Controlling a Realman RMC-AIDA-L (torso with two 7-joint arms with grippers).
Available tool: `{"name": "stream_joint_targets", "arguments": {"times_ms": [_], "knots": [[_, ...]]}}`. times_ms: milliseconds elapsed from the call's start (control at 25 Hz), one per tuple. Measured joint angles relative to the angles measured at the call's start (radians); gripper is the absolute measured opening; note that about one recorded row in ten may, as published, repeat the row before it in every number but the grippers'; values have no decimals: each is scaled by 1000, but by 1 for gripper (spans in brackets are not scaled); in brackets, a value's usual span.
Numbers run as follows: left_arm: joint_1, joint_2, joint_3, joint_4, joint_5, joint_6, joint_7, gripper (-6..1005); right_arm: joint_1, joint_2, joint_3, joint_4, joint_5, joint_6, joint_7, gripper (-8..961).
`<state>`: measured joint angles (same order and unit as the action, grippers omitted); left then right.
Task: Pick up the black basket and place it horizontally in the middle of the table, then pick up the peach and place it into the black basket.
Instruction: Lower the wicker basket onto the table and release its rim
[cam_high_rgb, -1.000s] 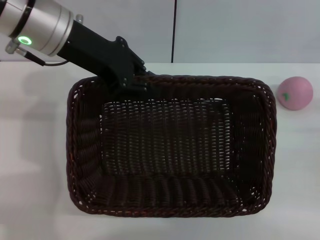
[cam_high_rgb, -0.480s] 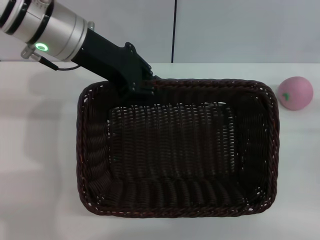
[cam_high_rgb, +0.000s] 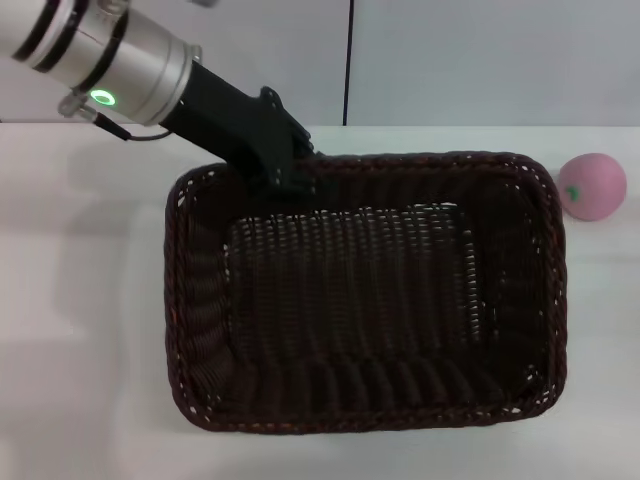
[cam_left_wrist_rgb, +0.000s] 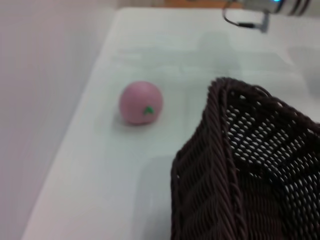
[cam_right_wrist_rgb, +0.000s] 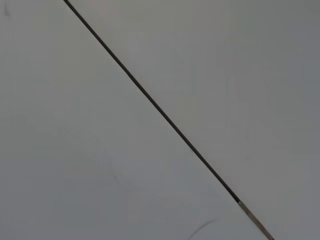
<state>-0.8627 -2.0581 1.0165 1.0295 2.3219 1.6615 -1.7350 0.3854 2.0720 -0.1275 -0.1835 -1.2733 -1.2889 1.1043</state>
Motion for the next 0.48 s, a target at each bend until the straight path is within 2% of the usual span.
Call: {"name": "stream_joint_targets", "arguments": {"times_ms": [40,320,480], "knots": [[1,-2,36,0,-2,-8,0,291,0,-1,0,1,0,0,0,566],[14,-9,71,-2,-17,-98,-17,305,-2,0,0,2,0,2,1,571],[24,-7,71,-1,-60,-119,-6,465,-4,0,0,4,0,7,1,573]]}}
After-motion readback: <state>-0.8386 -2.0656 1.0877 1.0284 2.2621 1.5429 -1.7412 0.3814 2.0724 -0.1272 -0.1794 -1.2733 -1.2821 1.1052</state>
